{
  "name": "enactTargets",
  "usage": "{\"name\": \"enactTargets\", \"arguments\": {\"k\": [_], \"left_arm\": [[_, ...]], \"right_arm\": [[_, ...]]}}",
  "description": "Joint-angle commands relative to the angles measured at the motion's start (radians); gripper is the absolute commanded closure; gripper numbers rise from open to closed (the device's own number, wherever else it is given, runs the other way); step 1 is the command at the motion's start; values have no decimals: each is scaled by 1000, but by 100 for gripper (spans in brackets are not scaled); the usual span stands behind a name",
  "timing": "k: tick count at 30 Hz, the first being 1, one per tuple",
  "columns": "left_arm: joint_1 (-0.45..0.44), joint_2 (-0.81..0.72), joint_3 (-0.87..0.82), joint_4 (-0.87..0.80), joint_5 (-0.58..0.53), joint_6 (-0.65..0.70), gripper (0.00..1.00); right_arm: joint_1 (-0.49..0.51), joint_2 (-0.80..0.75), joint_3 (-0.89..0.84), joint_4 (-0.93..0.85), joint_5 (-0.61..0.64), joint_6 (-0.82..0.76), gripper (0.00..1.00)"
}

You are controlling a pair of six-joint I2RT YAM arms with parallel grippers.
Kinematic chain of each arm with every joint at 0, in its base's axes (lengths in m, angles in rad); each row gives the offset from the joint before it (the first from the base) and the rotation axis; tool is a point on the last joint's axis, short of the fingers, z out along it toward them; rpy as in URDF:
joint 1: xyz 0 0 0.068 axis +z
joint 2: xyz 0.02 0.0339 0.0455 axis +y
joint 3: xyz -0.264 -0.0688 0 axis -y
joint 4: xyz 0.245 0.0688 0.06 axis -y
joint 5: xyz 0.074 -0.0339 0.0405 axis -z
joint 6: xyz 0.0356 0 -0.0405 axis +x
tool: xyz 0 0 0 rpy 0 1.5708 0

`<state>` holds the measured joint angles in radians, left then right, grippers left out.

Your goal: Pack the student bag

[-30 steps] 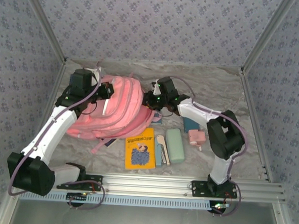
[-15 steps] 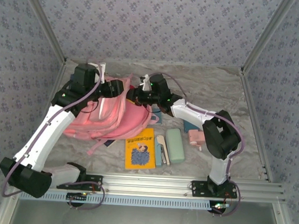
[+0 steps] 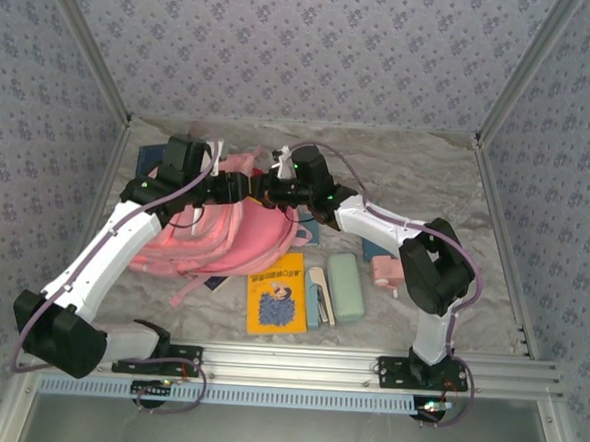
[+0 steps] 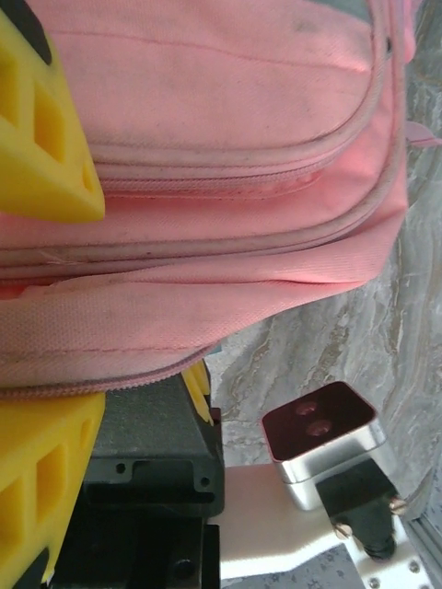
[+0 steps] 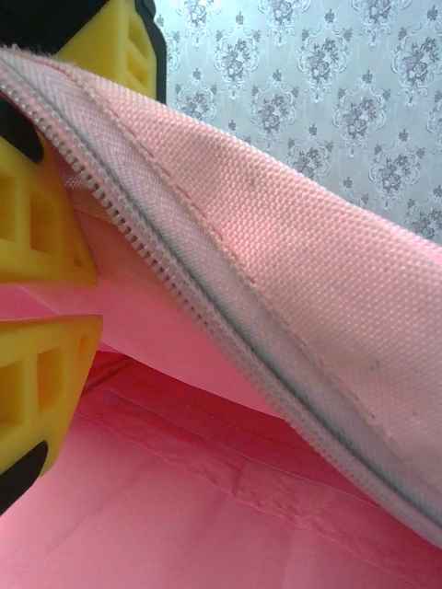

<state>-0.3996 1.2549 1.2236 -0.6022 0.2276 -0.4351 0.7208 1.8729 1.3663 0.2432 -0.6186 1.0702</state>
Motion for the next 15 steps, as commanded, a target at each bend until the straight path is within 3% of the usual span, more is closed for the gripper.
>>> {"name": "enactTargets", "arguments": {"k": [1, 4, 7, 13, 15], "left_arm": [[-5, -11, -11, 18, 54, 3, 48], [-10, -23, -28, 13, 51, 9, 46], [-10, -25, -51, 17, 29, 15, 53], [-8, -27, -45, 47, 16, 1, 91], [-7, -41, -24, 46, 11, 12, 100]], "right_arm": [[18, 16, 51, 22, -41, 11, 84], [19, 23, 53, 30, -41, 17, 84], [23, 25, 53, 37, -41, 22, 84], [27, -2, 31, -11, -11, -19, 84], [26, -49, 22, -160, 76, -116, 77]]}}
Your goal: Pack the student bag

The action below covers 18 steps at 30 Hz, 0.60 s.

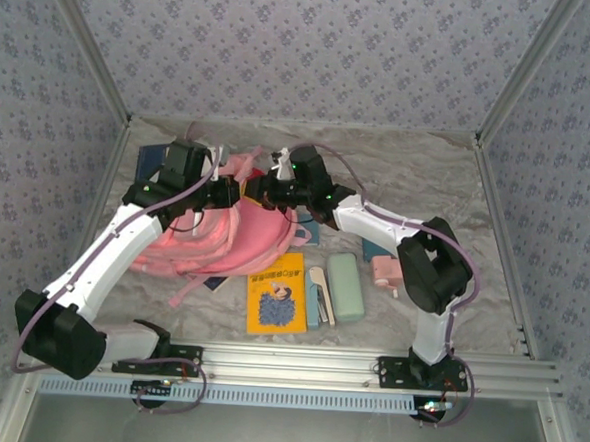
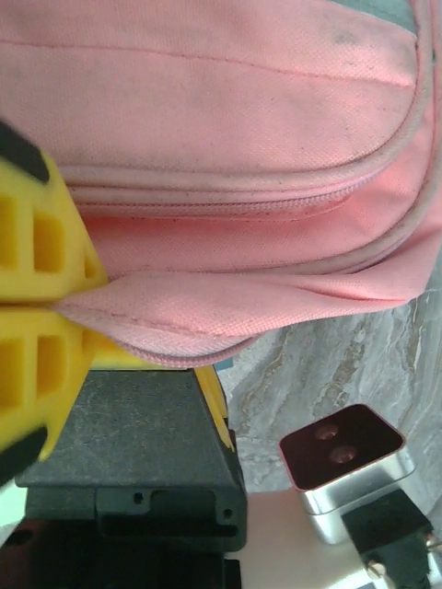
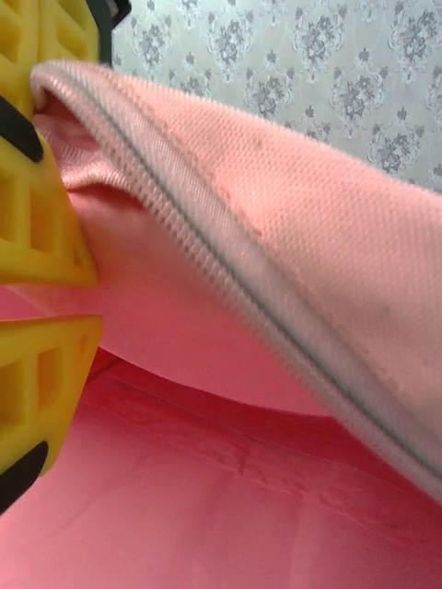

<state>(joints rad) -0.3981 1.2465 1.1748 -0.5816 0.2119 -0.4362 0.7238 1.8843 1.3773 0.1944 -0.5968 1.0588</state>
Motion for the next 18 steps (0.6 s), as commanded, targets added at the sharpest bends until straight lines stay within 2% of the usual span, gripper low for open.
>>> {"name": "enactTargets", "arguments": {"k": [1, 3, 5, 9, 14, 18], "left_arm": [[-10, -39, 35, 21, 22, 22, 100], [-10, -58, 48, 20, 2, 37, 100], [-10, -81, 45, 35, -17, 32, 100], [-13, -106, 15, 78, -12, -11, 100], [-18, -132, -35, 111, 19, -39, 100], [-24, -168, -72, 132, 18, -42, 100]], "right_arm": [[25, -82, 14, -183, 106, -155, 71], [32, -149, 32, -402, 284, -299, 55], [45, -213, 34, -570, 451, -379, 45], [53, -364, -58, -754, 666, -468, 32], [60, -532, -262, -919, 760, -496, 28], [138, -602, -381, -970, 715, -463, 29]]}}
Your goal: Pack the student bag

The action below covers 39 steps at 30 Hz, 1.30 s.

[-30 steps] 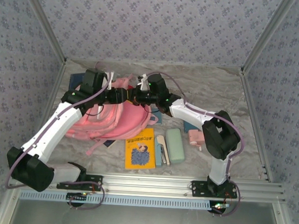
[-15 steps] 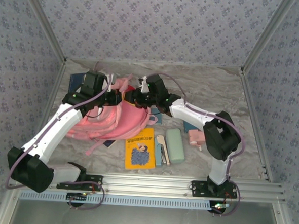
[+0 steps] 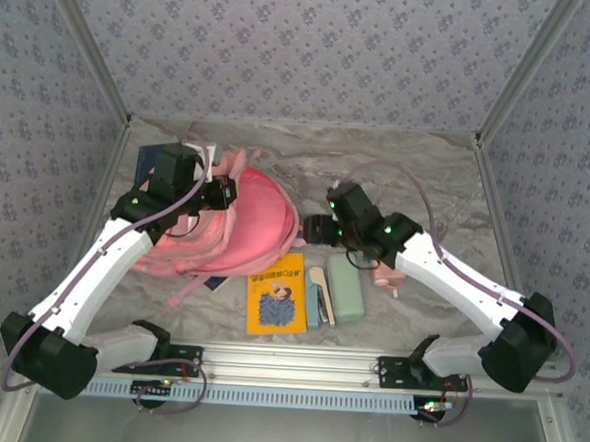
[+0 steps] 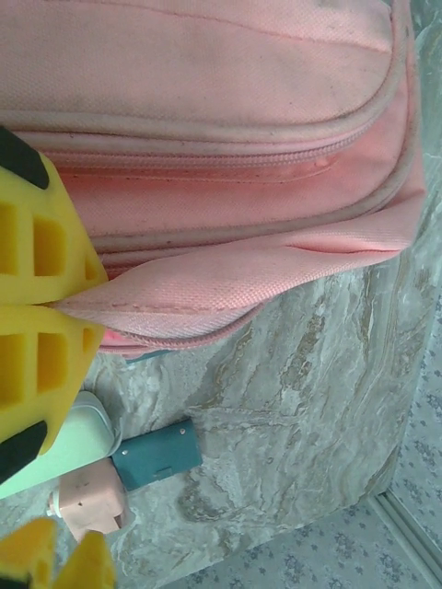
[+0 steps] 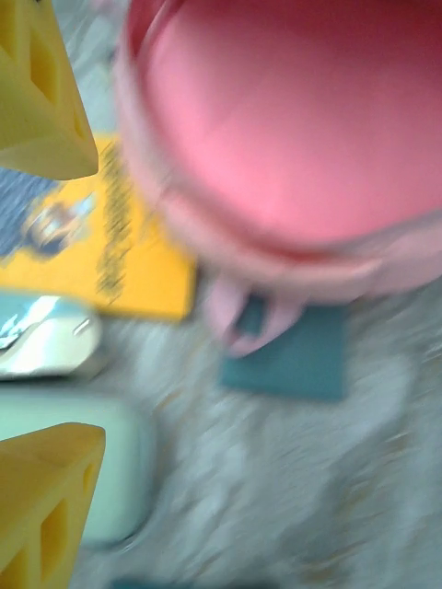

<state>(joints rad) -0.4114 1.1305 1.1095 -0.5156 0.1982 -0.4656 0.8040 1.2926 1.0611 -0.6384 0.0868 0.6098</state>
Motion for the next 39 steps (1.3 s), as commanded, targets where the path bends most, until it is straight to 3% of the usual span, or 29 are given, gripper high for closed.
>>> {"name": "enactTargets", "arguments": {"k": [1, 8, 27, 39], "left_arm": [[-13, -56, -8, 65, 30, -11, 100], [-22, -64, -35, 81, 22, -11, 100], [-29, -84, -42, 77, 0, -4, 100], [-29, -84, -43, 80, 3, -5, 100]], "right_arm": [[84, -5, -78, -145, 27, 3, 29], [204, 111, -109, -138, 16, 65, 52], [186, 220, -180, -79, -57, 28, 75], [178, 279, -173, -54, -44, -18, 72]]}}
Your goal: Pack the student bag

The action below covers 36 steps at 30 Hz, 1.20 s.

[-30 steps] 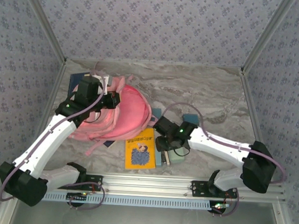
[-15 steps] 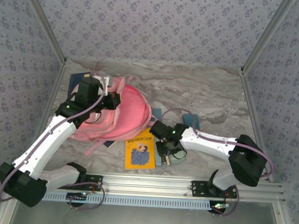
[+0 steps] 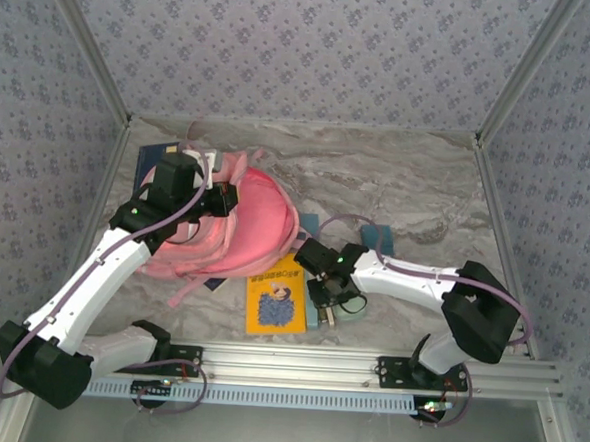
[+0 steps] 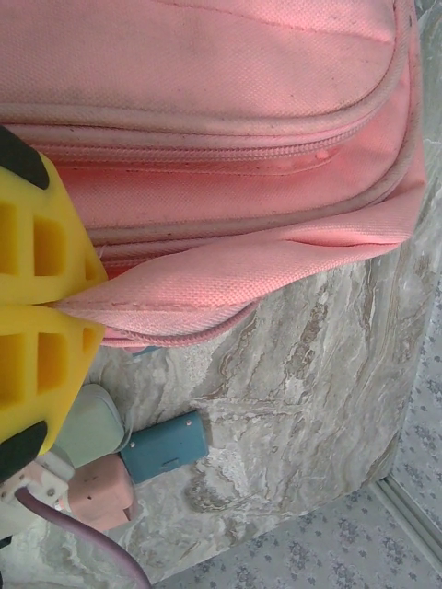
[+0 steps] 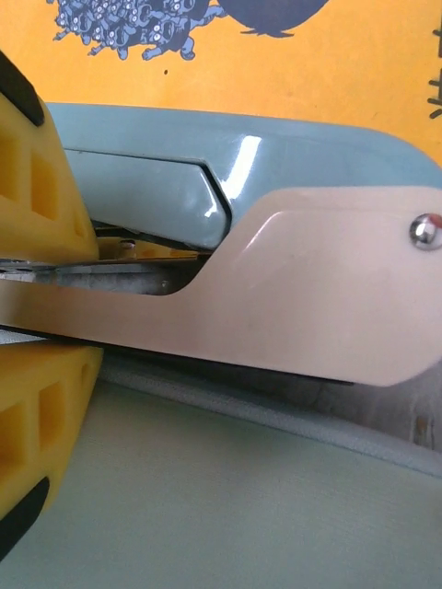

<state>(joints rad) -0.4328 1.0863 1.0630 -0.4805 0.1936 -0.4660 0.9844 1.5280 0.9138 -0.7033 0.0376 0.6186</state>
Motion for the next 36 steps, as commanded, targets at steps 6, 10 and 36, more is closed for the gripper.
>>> {"name": "enactTargets", "arguments": {"k": [6, 10, 36], "left_arm": [[-7, -36, 4, 46, 10, -5, 100], [-7, -30, 8, 48, 23, -3, 100], [-9, 75, 277, 35, 290, 116, 100]], "right_arm": [[-3, 60, -27, 9, 0, -25, 77], [-6, 95, -32, 22, -4, -27, 82], [-298, -385, 64, 237, -245, 35, 100]]}}
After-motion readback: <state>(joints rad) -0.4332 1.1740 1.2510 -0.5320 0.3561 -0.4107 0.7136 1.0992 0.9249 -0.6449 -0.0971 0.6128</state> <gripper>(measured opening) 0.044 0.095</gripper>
